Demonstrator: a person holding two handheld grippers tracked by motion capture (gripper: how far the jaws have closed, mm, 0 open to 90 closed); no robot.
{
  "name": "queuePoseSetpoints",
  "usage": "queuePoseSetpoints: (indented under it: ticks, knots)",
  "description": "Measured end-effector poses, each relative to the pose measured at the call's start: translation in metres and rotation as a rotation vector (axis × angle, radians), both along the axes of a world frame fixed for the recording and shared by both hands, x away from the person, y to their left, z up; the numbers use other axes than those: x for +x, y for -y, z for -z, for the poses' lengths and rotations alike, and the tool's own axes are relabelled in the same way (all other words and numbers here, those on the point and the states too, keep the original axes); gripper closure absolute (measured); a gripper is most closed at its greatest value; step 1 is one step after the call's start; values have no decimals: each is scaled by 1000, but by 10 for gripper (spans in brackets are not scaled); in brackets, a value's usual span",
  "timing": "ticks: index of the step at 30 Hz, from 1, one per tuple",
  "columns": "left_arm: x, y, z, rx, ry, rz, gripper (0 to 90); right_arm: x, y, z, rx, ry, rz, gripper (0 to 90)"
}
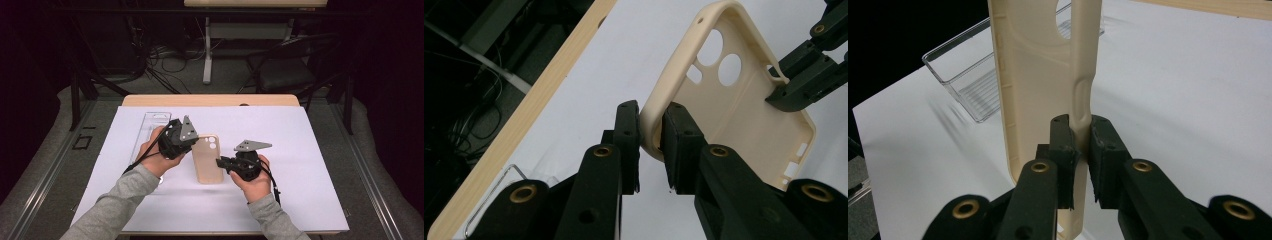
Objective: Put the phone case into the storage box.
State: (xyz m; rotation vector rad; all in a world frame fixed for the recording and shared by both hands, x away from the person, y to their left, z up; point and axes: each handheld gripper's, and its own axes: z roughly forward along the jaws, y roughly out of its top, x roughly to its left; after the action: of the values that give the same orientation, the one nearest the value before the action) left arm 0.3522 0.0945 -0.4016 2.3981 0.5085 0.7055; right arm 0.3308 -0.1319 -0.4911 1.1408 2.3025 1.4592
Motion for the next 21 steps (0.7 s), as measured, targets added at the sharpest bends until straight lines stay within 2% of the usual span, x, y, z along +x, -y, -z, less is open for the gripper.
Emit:
queuePoseSetpoints:
  ticks: [21]
  knots:
    - [4,-2,0,-11,-23,4,798,0,-1,1,-1,-1,-4,820]
